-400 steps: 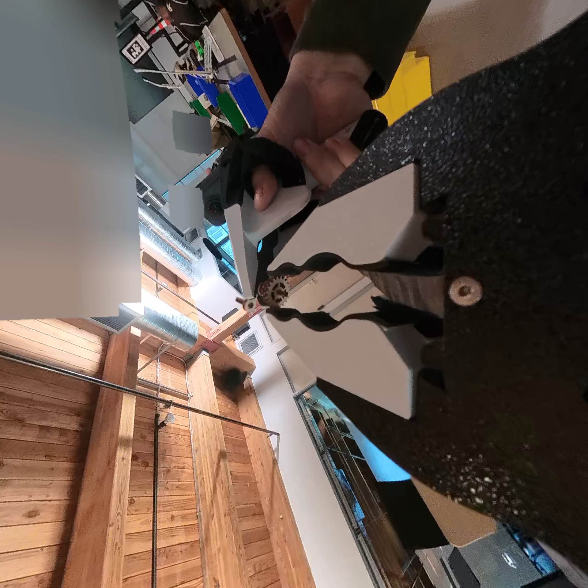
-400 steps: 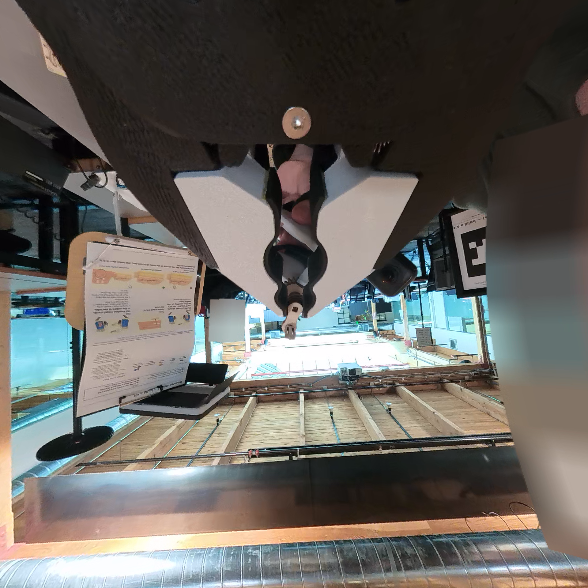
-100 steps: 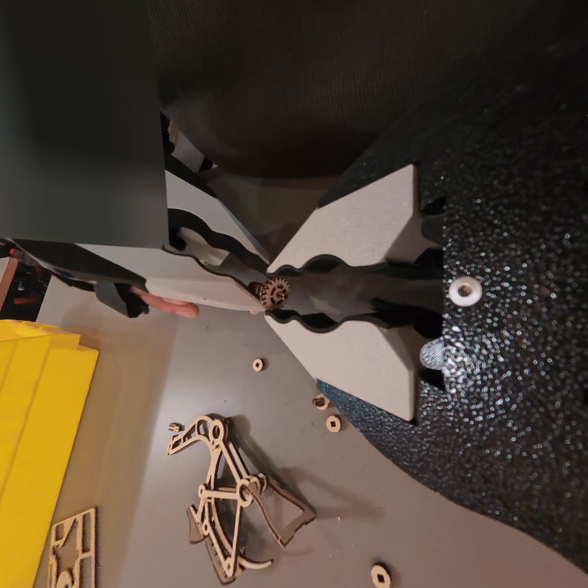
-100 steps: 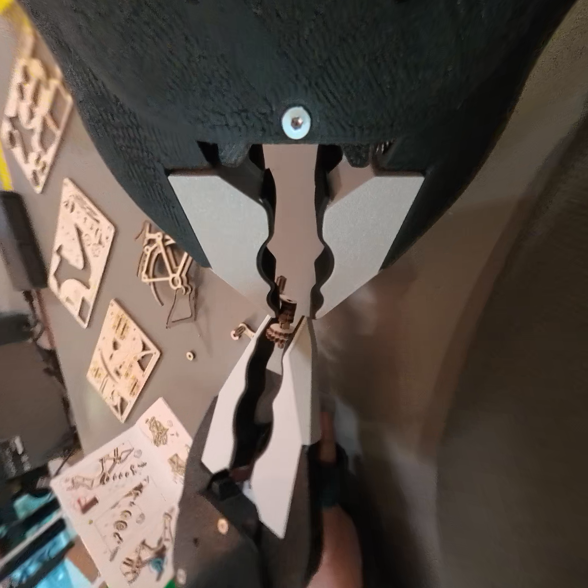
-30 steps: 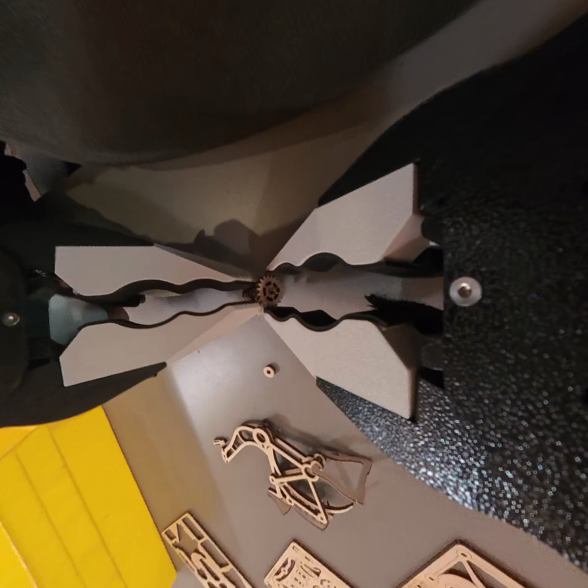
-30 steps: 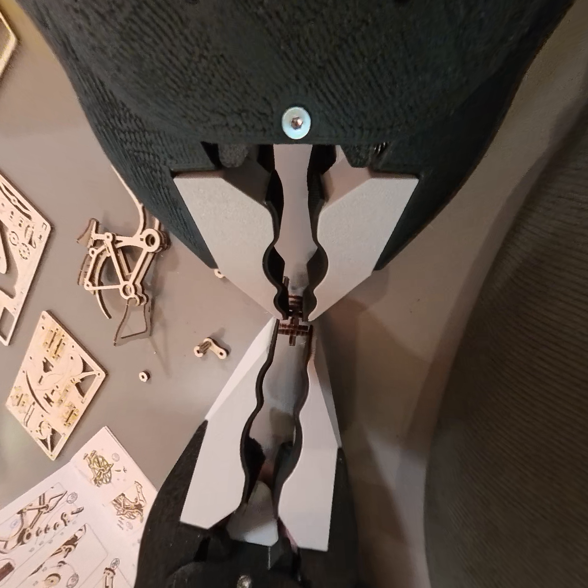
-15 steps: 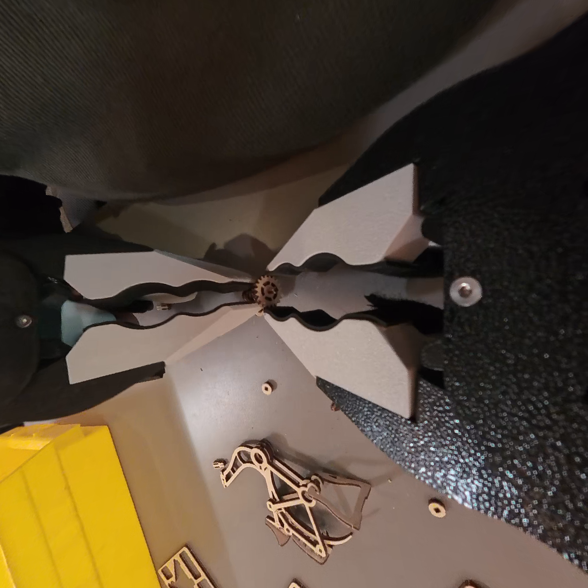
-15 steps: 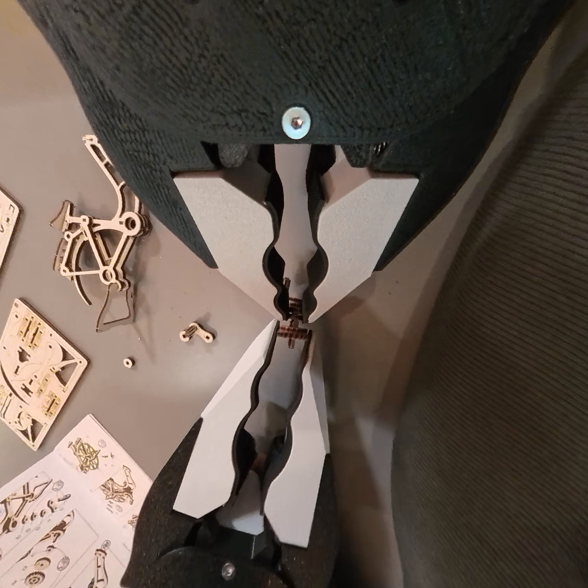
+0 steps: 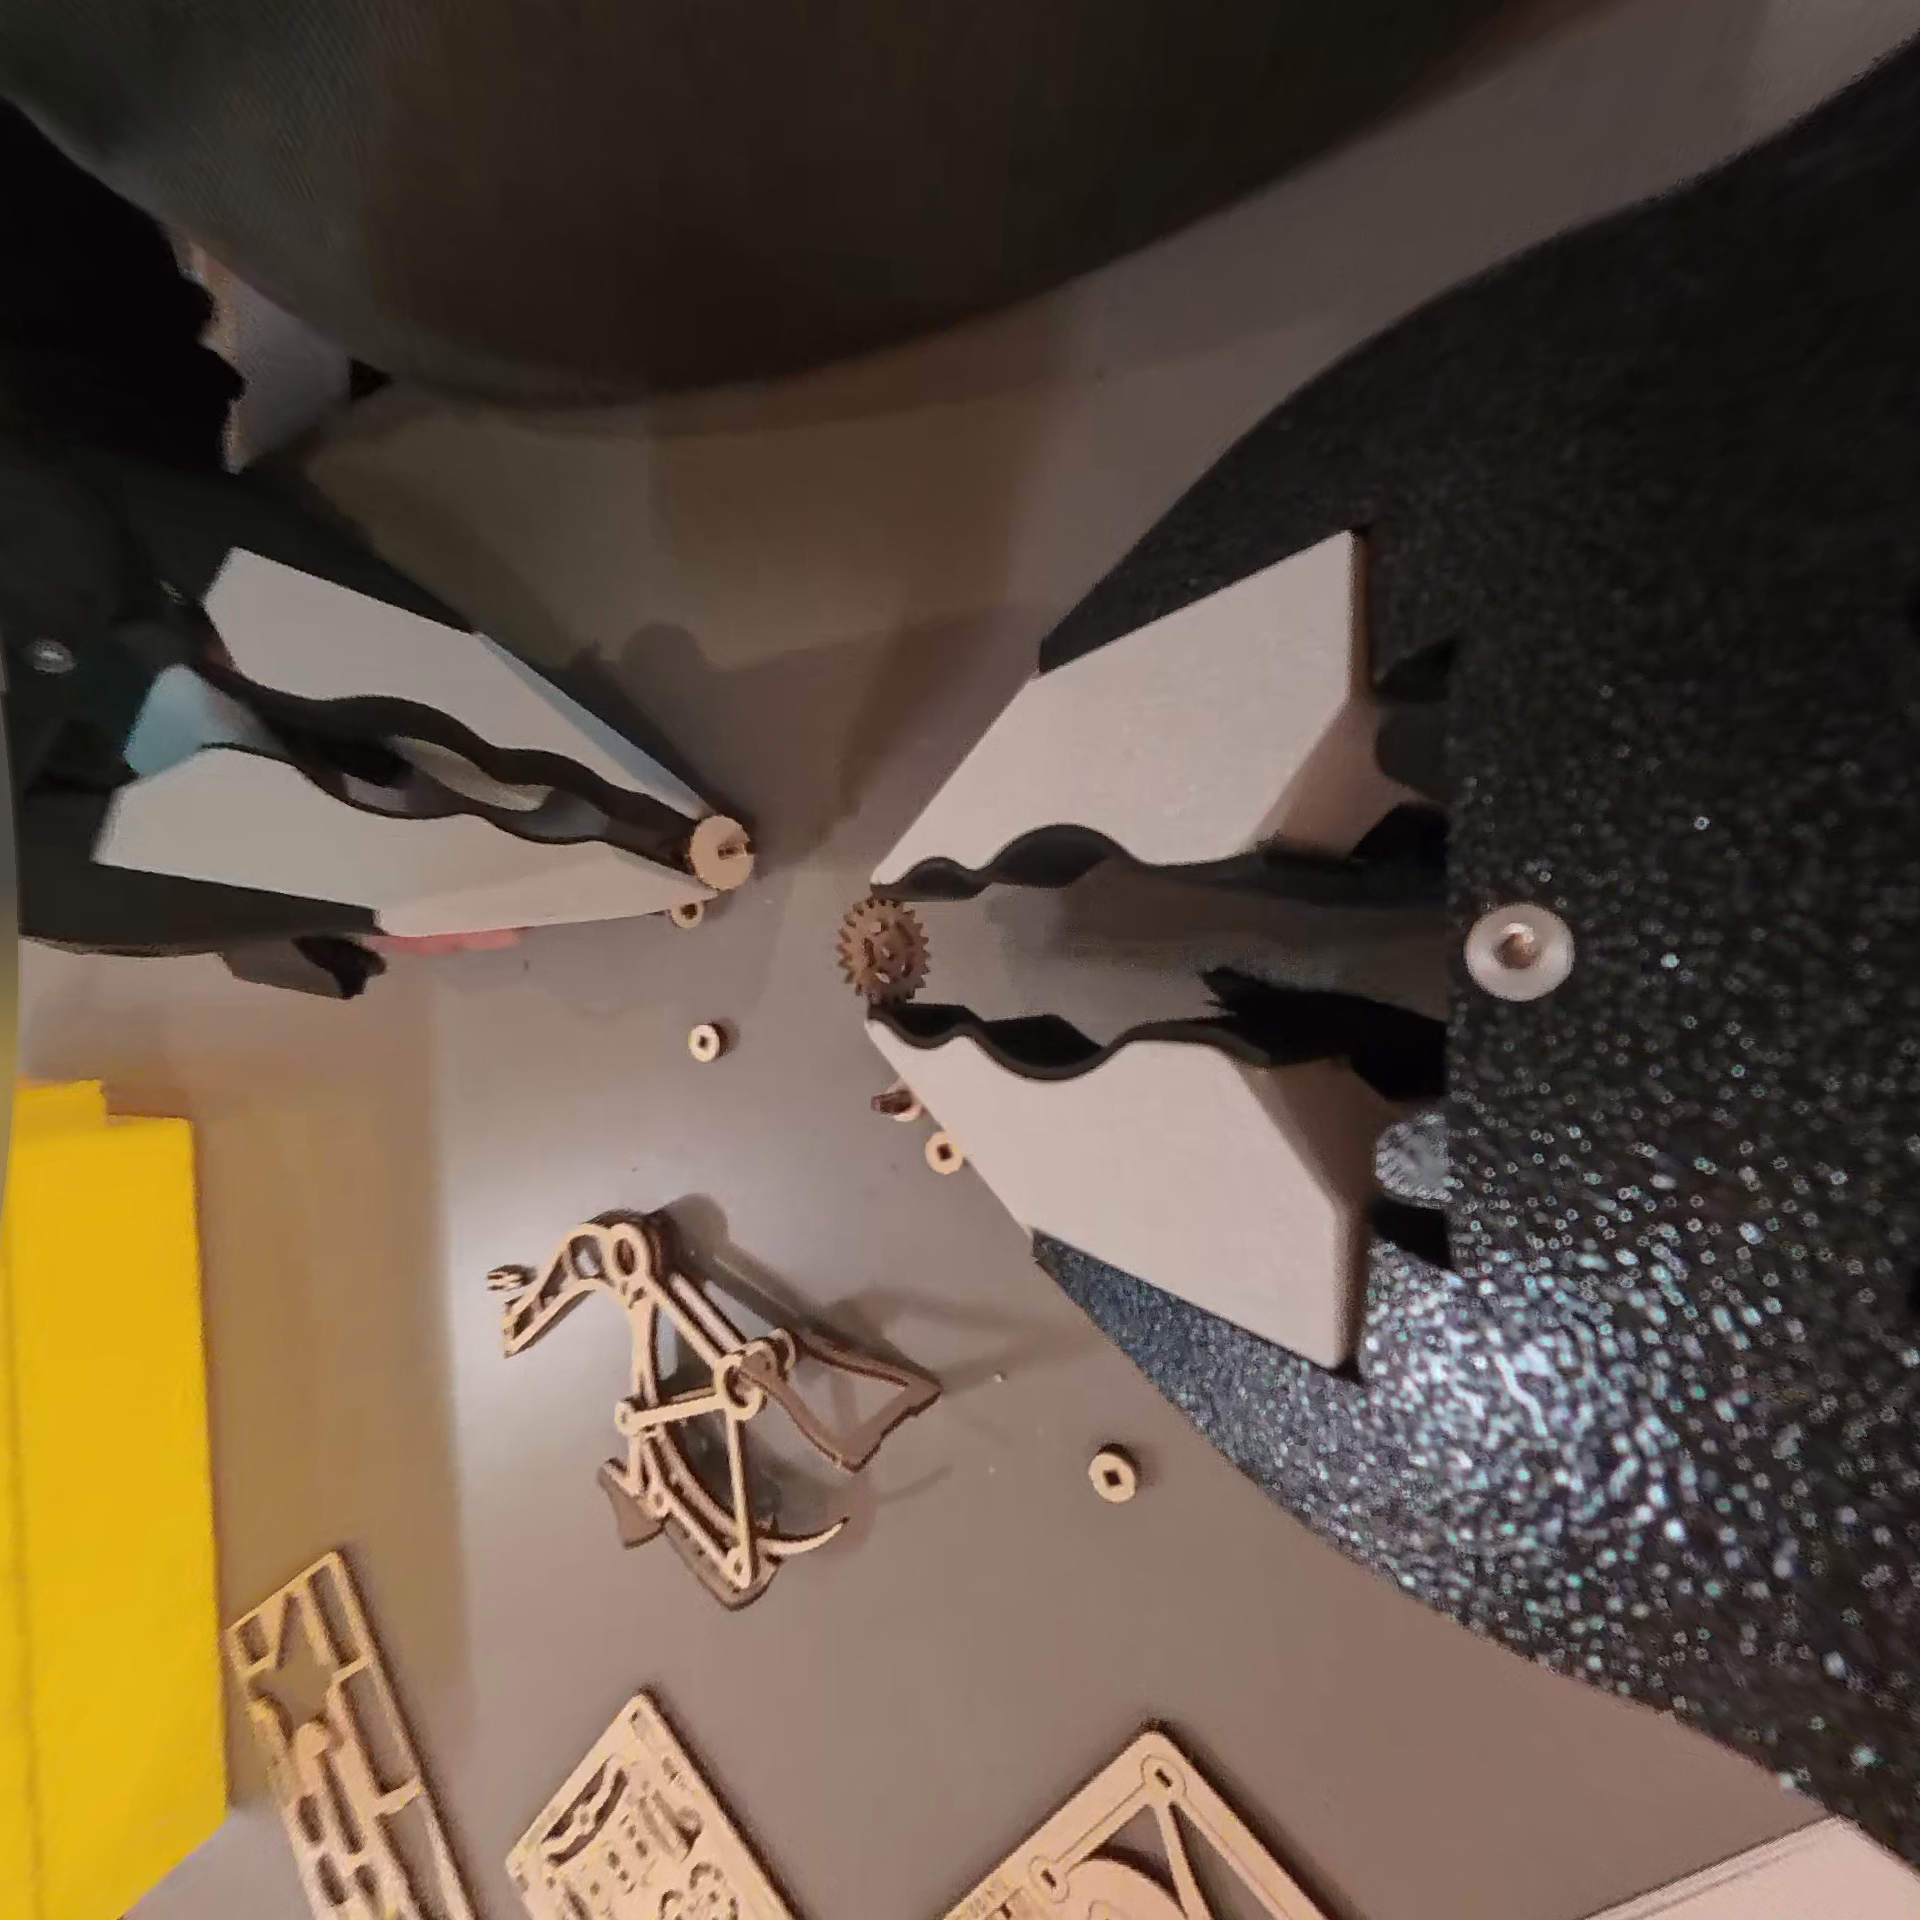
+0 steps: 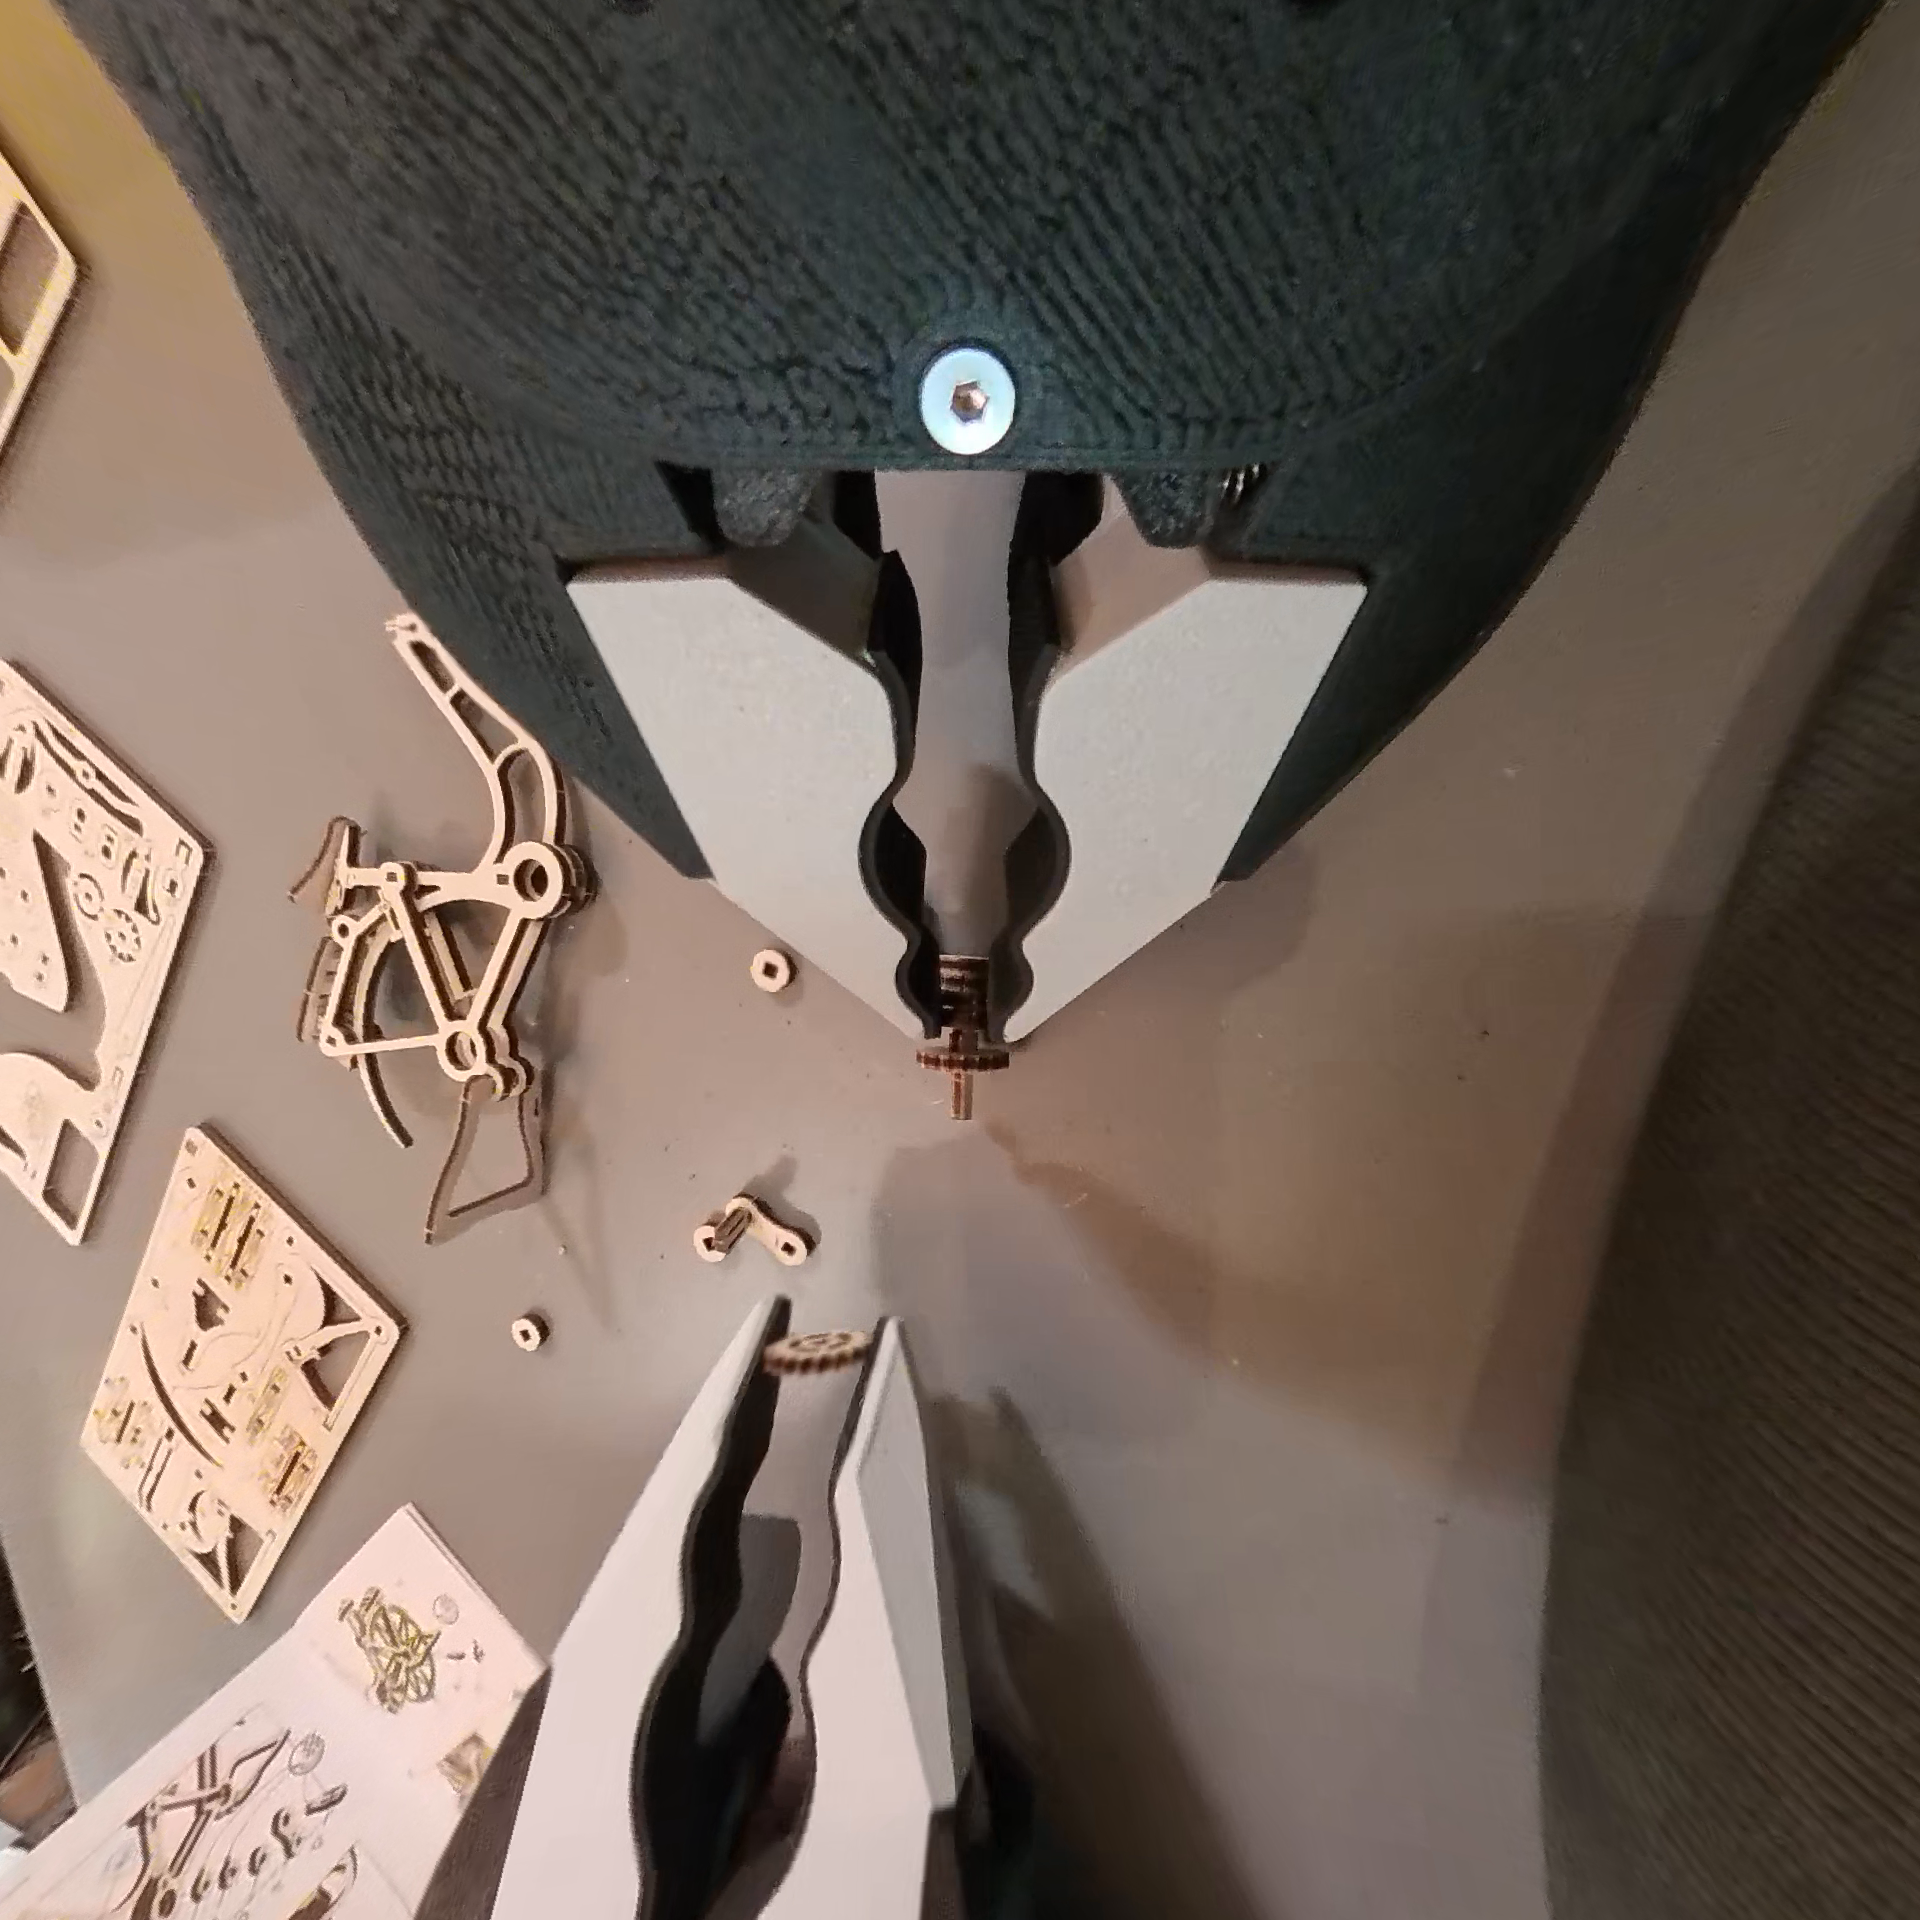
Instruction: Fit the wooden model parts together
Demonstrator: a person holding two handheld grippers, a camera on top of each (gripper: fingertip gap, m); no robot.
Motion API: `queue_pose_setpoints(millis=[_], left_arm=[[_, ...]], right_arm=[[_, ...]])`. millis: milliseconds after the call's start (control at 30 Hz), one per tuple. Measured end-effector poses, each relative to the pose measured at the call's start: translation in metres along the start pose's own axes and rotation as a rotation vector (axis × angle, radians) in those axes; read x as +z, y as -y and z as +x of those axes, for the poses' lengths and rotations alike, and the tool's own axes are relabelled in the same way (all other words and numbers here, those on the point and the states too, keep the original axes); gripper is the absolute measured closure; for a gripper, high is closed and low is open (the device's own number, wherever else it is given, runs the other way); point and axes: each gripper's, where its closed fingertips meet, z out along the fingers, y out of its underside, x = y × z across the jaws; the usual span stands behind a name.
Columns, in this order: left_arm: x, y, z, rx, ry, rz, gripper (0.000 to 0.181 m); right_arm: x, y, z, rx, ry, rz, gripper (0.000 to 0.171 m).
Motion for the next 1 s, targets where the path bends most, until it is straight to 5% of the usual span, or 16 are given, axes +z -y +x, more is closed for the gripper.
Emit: queue_pose_setpoints(millis=[167, 367, 800, 1000], left_arm=[[0.011, -0.011, 0.002, 0.026, 0.024, -0.118, 0.162], [0.014, -0.007, 0.002, 0.059, 0.054, -0.137, 0.134], [0.035, 0.013, 0.021, 0.227, 0.061, -0.129, 0.144], [0.028, 0.008, 0.013, 0.115, 0.034, -0.165, 0.128]], right_arm=[[0.0, 0.0, 0.005, -0.011, -0.028, 0.007, 0.164], [0.0, 0.001, 0.008, -0.037, -0.059, 0.018, 0.164], [-0.002, 0.007, 0.01, -0.114, -0.126, 0.033, 0.164], [-0.002, 0.008, 0.012, -0.135, -0.141, 0.035, 0.164]])
